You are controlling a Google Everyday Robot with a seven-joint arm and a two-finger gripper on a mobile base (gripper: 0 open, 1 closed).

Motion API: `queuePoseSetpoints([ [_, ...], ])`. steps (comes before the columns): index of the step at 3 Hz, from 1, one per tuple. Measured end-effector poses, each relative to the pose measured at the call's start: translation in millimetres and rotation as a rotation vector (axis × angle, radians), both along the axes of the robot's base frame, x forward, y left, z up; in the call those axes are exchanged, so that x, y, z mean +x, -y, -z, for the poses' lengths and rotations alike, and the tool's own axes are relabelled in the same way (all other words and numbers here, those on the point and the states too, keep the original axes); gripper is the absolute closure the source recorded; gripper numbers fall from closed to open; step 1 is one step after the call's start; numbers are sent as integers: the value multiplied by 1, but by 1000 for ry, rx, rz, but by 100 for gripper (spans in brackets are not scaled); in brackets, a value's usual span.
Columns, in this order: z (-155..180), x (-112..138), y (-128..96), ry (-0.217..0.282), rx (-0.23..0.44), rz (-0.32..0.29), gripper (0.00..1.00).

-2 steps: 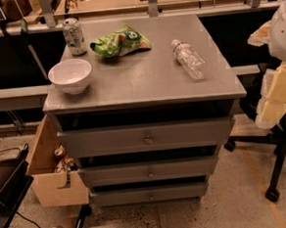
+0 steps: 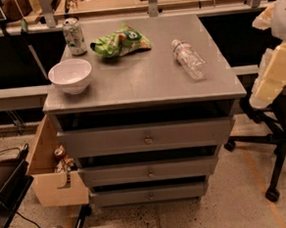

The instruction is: Place water bottle upright

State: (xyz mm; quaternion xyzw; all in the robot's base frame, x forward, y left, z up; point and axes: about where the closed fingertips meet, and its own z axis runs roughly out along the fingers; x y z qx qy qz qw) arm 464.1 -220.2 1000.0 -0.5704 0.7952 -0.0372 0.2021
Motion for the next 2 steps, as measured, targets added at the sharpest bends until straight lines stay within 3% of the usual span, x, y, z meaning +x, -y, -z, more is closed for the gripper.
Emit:
queuePoseSetpoints([
  [1,-17,43,11,30,51,83,0],
  [2,-35,96,26,69,164,214,0],
])
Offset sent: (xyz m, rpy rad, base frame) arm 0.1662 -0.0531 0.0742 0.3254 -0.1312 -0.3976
